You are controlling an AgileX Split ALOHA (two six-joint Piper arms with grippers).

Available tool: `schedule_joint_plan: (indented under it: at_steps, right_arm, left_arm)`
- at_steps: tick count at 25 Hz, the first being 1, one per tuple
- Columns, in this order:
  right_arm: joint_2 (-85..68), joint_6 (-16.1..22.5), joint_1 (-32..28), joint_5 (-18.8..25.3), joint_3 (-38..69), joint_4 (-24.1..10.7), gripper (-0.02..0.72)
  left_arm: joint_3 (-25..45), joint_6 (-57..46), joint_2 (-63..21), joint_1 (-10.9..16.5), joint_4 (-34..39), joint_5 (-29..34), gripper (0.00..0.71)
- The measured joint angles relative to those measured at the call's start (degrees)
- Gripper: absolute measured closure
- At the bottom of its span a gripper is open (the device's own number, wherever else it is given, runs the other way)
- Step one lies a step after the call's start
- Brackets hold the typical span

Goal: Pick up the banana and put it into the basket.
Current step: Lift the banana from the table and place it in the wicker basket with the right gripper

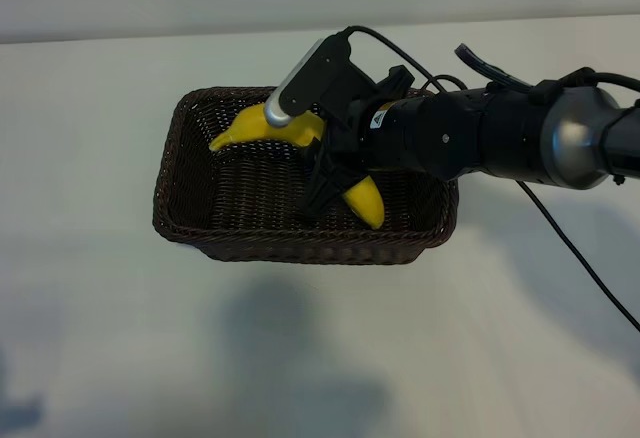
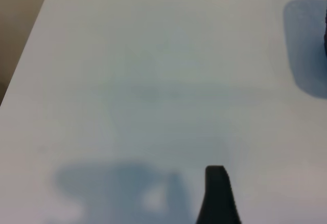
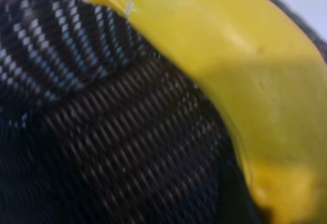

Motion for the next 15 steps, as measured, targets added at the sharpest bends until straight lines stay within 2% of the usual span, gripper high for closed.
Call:
schedule_joint_plan:
  at_steps: [7,15]
  right_arm:
    - [0.51,-3.78,0.0,0.19,0.0,-0.11,0.273]
    - [0.51,-4.96,0.0,0.19,0.0,-0.46,0.273]
  left_arm:
    - [0.0,0.06,0.0,0.0,0.0,0.0,0.169]
    - [0.0,0.11,0.0,0.0,0.0,0.0,0.169]
